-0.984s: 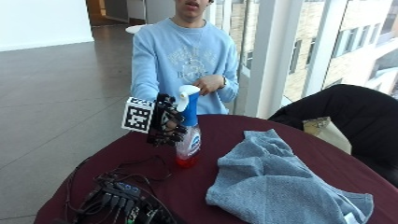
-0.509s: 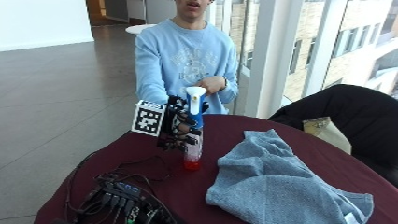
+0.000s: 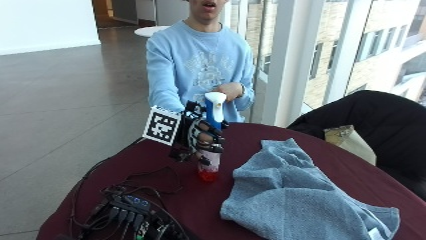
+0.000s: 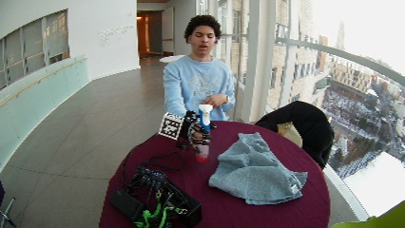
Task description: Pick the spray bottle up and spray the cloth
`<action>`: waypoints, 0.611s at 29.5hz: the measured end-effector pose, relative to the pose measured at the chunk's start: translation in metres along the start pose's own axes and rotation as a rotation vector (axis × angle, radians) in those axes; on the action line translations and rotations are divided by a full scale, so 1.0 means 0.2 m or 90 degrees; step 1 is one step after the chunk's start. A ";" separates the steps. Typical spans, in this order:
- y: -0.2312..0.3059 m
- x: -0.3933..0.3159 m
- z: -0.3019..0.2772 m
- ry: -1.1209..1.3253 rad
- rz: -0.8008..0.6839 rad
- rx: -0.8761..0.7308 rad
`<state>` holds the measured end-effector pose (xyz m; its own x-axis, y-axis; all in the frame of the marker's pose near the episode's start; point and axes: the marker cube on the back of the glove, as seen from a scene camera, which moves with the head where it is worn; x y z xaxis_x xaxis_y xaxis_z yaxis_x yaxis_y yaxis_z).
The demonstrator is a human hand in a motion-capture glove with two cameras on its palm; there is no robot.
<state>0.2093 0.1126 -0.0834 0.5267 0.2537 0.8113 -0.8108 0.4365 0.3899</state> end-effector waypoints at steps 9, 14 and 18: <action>-0.08 -0.10 -0.05 0.017 -0.009 -0.106; -0.13 -0.16 -0.07 0.027 0.005 -0.177; -0.18 -0.21 -0.08 0.030 0.030 -0.237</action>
<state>0.2204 0.0990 -0.1383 0.5094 0.3169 0.8001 -0.6908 0.7050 0.1606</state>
